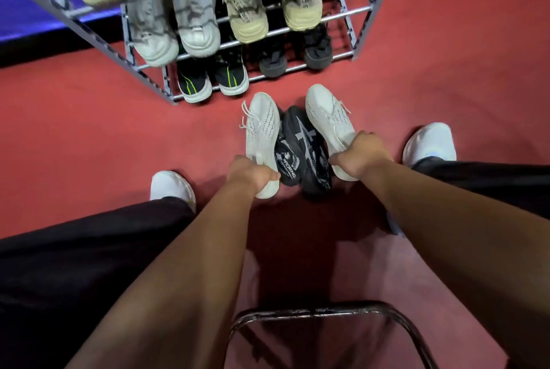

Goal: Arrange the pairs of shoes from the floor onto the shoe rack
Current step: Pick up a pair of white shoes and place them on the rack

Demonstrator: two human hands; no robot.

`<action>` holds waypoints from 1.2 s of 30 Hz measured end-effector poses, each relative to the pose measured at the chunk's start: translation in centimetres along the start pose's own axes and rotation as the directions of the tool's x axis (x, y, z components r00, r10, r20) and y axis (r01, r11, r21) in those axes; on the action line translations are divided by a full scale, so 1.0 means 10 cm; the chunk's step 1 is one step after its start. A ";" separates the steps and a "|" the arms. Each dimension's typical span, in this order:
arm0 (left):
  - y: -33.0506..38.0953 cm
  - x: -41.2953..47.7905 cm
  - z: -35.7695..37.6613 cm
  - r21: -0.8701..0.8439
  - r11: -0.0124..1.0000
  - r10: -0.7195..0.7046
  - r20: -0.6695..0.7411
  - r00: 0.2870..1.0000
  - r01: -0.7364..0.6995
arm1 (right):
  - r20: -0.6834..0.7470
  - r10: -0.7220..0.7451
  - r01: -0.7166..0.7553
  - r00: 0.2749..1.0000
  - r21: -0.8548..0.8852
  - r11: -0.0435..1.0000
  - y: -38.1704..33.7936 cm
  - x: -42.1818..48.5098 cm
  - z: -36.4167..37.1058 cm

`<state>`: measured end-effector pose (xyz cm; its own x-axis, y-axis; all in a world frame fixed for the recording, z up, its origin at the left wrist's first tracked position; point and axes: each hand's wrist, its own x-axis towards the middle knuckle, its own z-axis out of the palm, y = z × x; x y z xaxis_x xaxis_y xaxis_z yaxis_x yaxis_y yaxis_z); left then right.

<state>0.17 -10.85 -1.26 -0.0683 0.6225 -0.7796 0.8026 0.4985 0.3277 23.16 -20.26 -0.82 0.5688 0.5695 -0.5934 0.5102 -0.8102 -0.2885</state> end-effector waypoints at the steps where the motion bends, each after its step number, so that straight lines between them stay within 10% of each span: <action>1: 0.05 -0.09 -0.05 -0.011 1.000 0.025 0.009 1.000 -0.025 | -0.023 -0.017 0.017 1.000 0.005 1.000 -0.04 -0.06 -0.06; 23: 0.74 -2.93 -1.99 0.034 0.904 0.415 -0.304 0.858 -0.425 | -0.363 -0.441 0.476 0.821 0.009 0.879 -1.26 -2.28 -2.14; 36: 1.28 -3.04 -3.15 0.065 0.828 0.501 -0.531 0.684 -0.557 | -0.495 -0.559 0.625 0.665 -0.041 0.779 -2.46 -2.44 -2.93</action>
<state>-6.11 -4.42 43.45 0.0409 0.9955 -0.0857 0.7411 0.0273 0.6709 15.63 -10.12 42.81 0.4123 0.9004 0.1390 0.7798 -0.2698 -0.5649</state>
